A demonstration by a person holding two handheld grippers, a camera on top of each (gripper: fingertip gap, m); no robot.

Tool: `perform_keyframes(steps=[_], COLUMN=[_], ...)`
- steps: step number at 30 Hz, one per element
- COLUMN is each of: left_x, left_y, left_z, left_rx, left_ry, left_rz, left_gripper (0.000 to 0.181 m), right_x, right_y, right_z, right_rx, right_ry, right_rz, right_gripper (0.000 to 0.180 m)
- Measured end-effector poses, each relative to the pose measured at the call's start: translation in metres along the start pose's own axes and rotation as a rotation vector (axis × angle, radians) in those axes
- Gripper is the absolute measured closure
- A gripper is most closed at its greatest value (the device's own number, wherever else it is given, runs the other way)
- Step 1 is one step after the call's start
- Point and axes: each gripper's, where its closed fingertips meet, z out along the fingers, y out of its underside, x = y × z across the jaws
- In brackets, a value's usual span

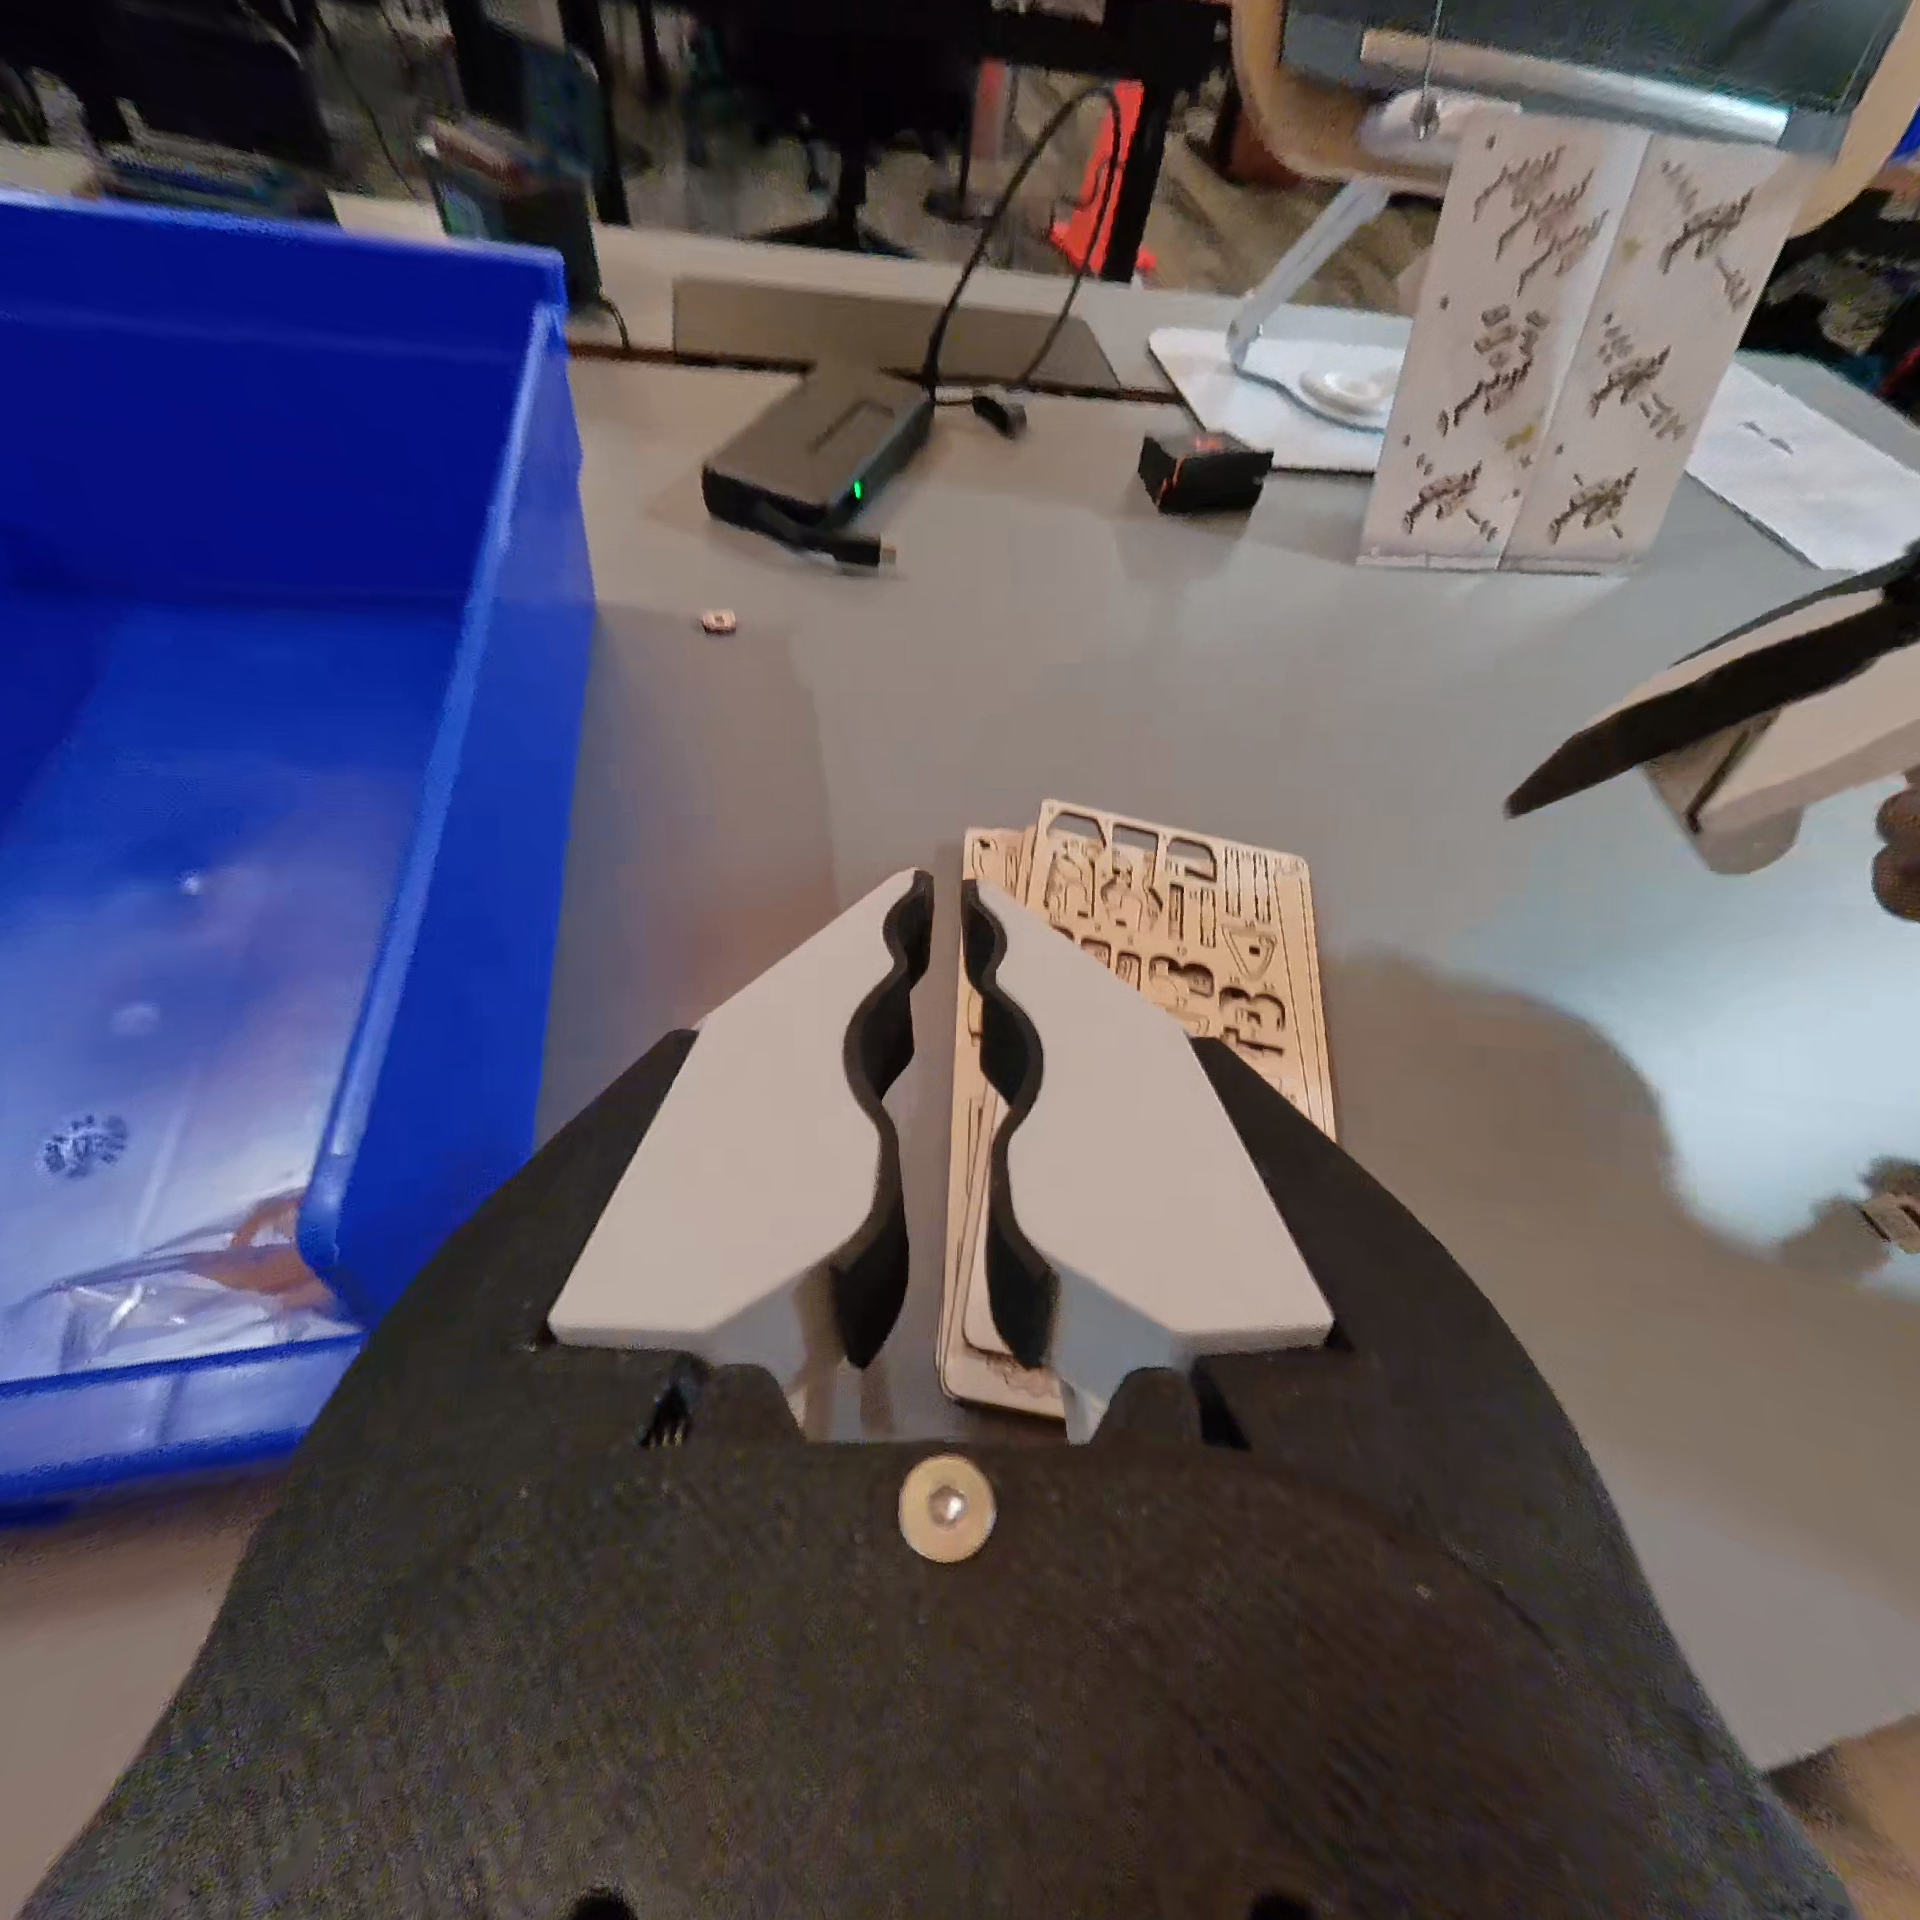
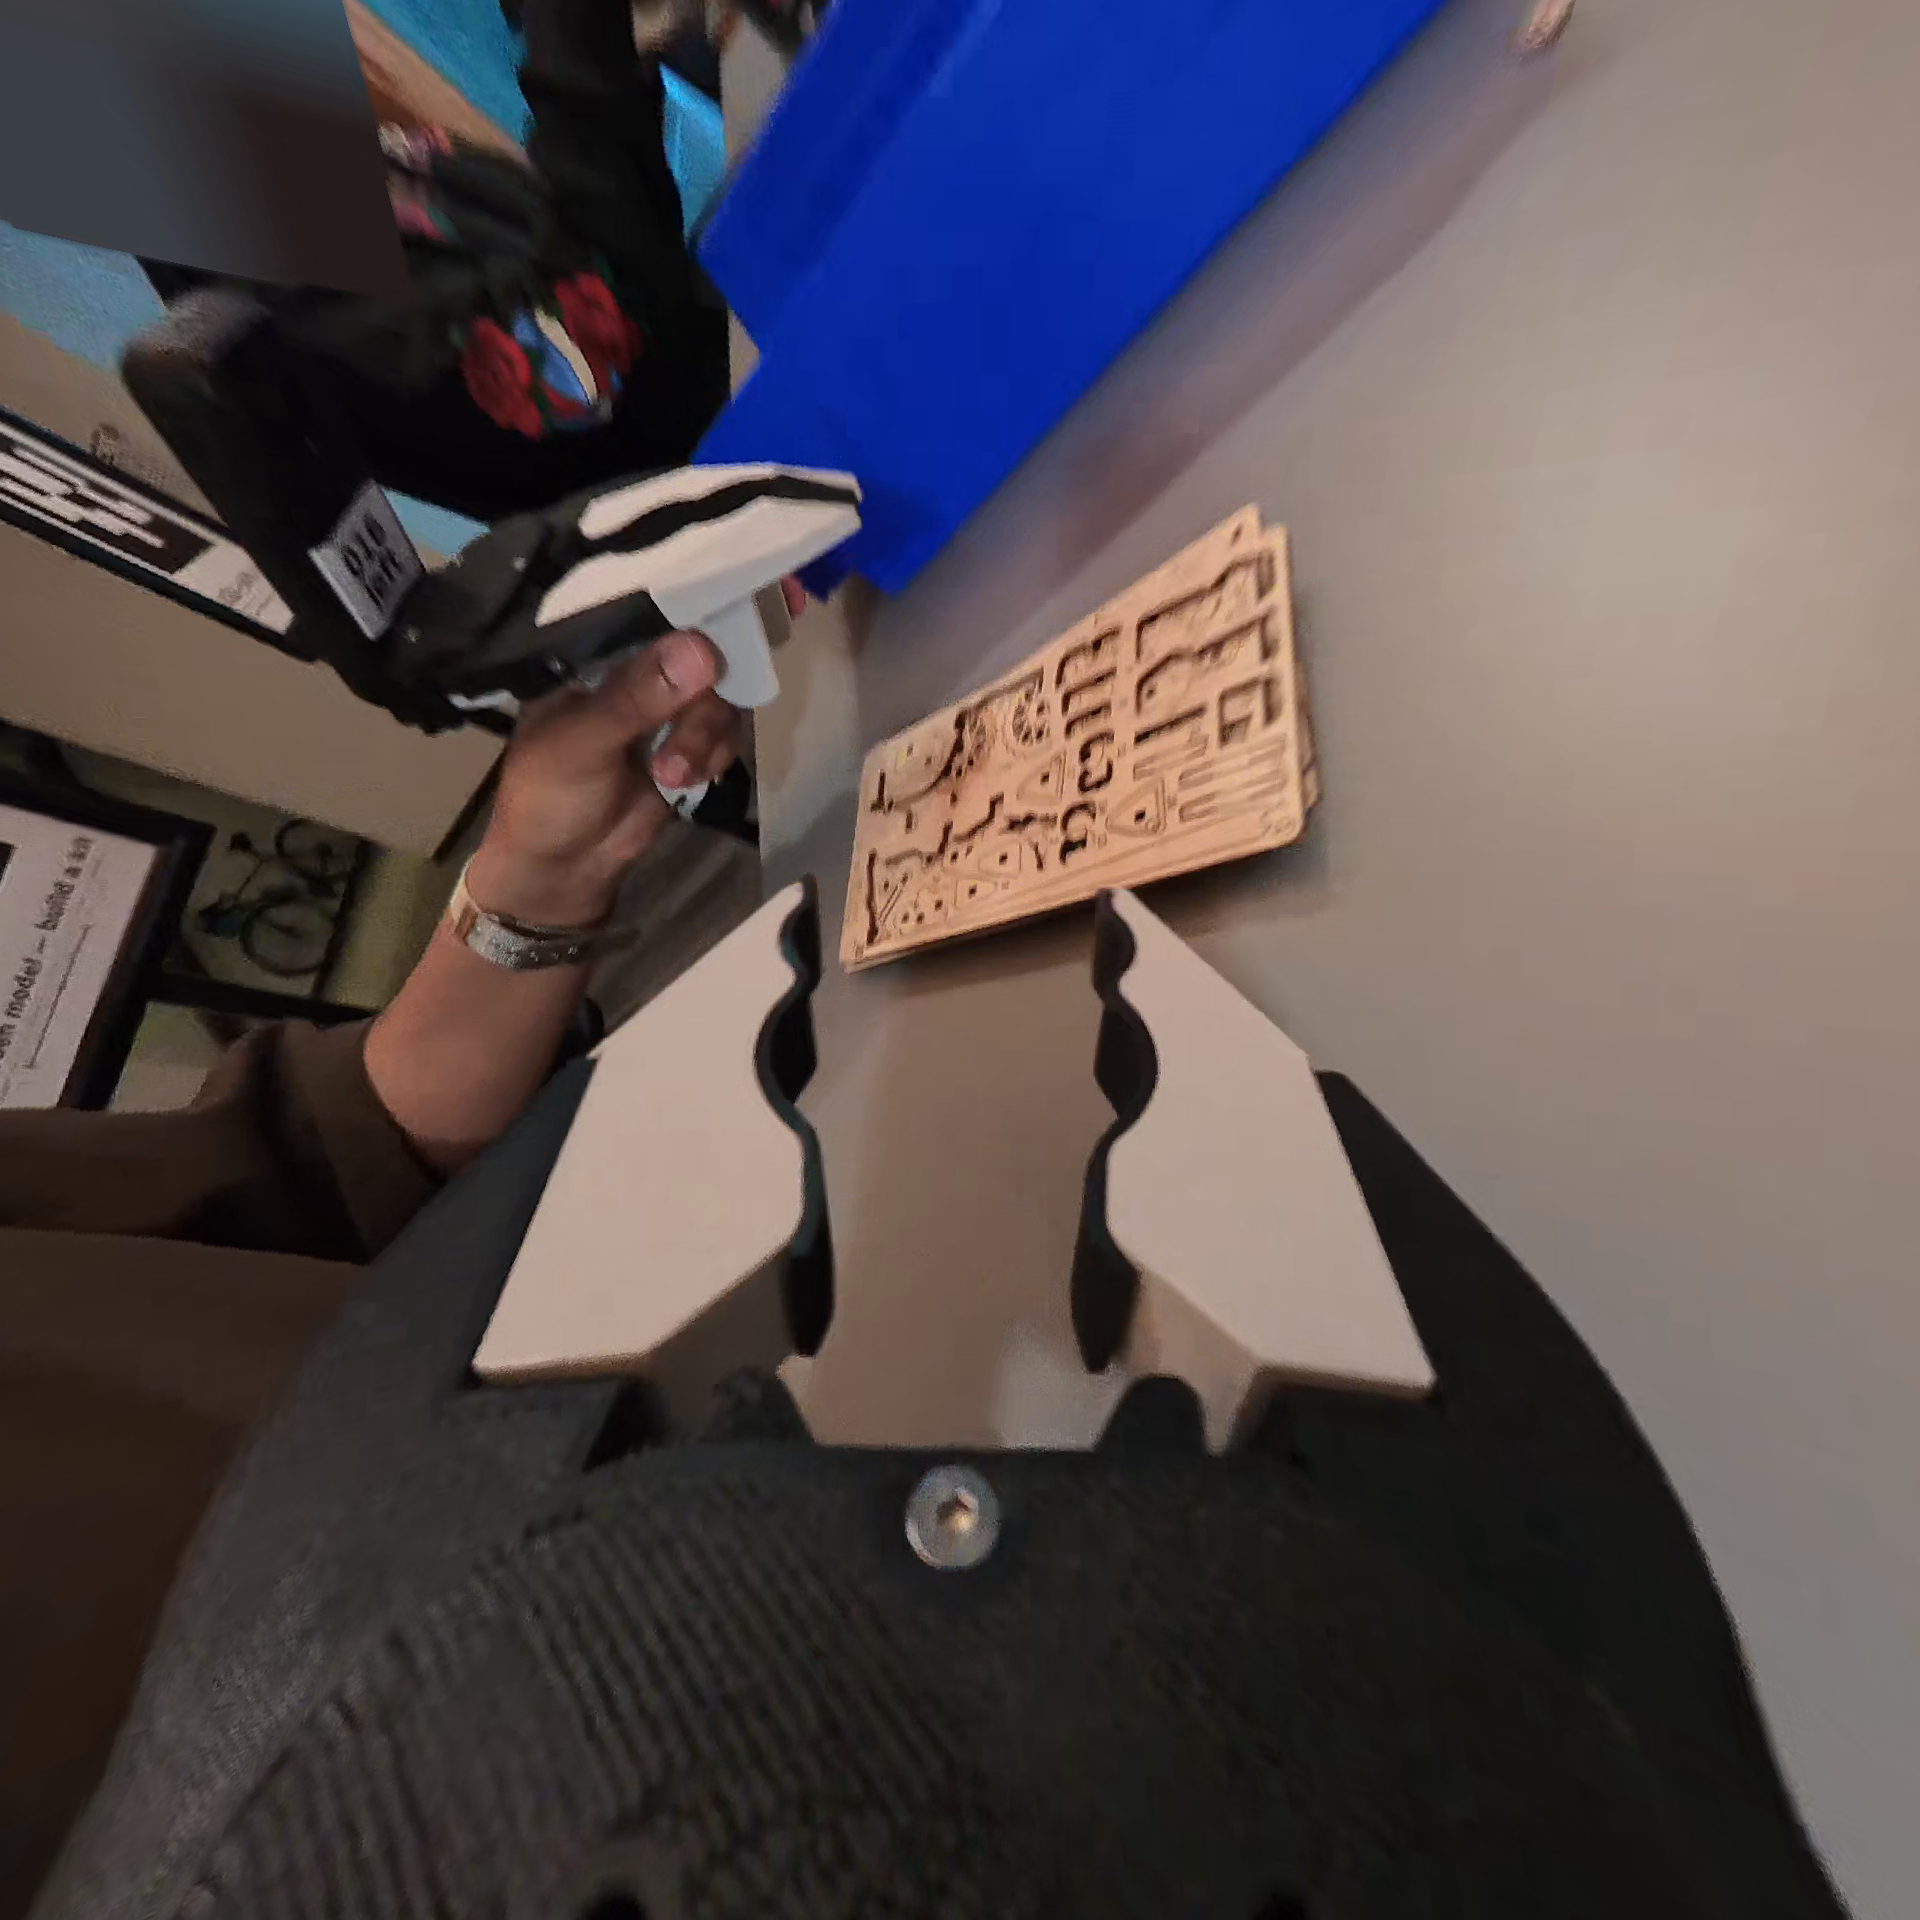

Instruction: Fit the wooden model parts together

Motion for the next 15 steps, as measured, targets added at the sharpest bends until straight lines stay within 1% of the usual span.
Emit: perform_keyframes(steps=[2,4,6,9,11,13,14,15], left_x=[-0.001,0.000,-0.003,-0.006,-0.002,-0.001,-0.002,-0.005], left_y=[-0.007,-0.013,-0.020,-0.028,-0.036,-0.044,-0.047,-0.050], left_z=[0.002,0.004,0.007,0.013,0.015,0.016,0.016,0.015], left_rx=[0.037,0.068,0.097,0.101,0.108,0.114,0.116,0.120], left_ry=[0.010,0.038,0.042,0.039,0.095,0.150,0.162,0.162], left_rz=[-0.030,-0.083,-0.101,-0.066,-0.101,-0.149,-0.158,-0.161], left_gripper=[0.179,0.179,0.180,0.181,0.181,0.181,0.181,0.181], right_x=[0.003,0.009,0.008,0.010,0.024,0.047,0.064,0.080], right_y=[-0.017,-0.032,-0.050,-0.081,-0.101,-0.115,-0.121,-0.127], right_z=[-0.013,-0.017,-0.012,0.017,0.045,0.075,0.087,0.096], right_rx=[0.085,0.139,0.148,0.110,0.077,0.017,-0.023,-0.064], right_ry=[0.067,0.178,0.266,0.393,0.470,0.463,0.471,0.483], right_rz=[-0.086,-0.210,-0.362,-0.687,-0.841,-0.835,-0.809,-0.799], right_gripper=[0.147,0.150,0.159,0.155,0.145,0.135,0.139,0.151])
